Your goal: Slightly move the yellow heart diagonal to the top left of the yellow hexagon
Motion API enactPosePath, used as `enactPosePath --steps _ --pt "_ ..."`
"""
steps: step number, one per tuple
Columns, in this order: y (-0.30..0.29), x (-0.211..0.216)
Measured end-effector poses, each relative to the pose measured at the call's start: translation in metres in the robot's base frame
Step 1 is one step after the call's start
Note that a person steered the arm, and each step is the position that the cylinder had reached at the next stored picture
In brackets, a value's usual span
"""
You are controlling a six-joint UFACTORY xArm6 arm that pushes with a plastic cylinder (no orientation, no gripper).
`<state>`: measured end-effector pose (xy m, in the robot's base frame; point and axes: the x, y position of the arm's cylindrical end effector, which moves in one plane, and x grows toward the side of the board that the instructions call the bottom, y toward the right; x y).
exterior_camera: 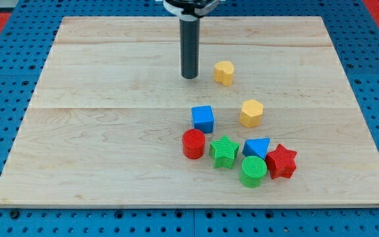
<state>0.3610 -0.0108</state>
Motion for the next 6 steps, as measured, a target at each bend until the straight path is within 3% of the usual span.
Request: enactPosePath --steps 3,5,6 --pt "0.013 0.024" --pt "0.106 0.031" --pt "0.119 0.026"
